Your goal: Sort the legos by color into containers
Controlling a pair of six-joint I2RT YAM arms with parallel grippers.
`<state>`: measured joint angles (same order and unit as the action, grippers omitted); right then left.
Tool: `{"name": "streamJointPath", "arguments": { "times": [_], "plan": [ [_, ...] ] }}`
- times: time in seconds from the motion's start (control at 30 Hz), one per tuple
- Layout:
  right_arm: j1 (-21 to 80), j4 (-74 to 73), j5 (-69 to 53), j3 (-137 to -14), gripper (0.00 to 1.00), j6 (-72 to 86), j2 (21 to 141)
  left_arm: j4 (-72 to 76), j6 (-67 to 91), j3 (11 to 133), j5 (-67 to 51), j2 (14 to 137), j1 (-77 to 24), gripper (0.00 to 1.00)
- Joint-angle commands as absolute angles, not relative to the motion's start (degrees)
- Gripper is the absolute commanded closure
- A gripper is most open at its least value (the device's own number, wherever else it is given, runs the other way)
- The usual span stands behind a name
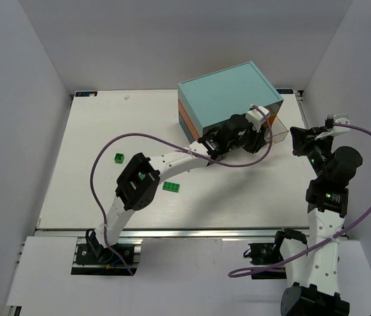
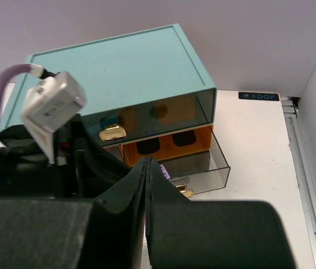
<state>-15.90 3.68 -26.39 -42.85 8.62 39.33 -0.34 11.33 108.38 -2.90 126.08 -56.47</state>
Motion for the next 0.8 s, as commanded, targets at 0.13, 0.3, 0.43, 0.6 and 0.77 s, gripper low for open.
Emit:
{"name": "streamJointPath", "arguments": {
  "times": [0.13, 0.3, 0.43, 0.6, 0.77],
  "plan": [
    [-17.31, 7.91, -31.63, -41.66, 1.0, 10.02, 38.5, 5.62, 7.91, 114.87, 6.32, 127.61, -57.66, 1.0],
    [-18.1, 8.35, -33.57, -41.13, 1.0, 10.11, 38.76, 7.9, 7.82, 114.61, 8.17, 129.02, -57.66, 1.0],
    [-18.72, 8.44, -35.15, -40.87, 1.0, 10.28, 39.02, 8.0, 7.38, 115.13, 11.59, 130.16, -57.66, 1.0],
    [-19.6, 8.35, -37.0, -40.78, 1.0, 10.46, 39.37, 5.37, 6.94, 117.15, 14.67, 132.62, -57.66, 0.91],
    [-20.65, 8.35, -38.23, -40.78, 1.0, 10.81, 39.73, 2.99, 6.85, 118.21, 16.17, 133.59, -57.66, 0.62]
  ]
}}
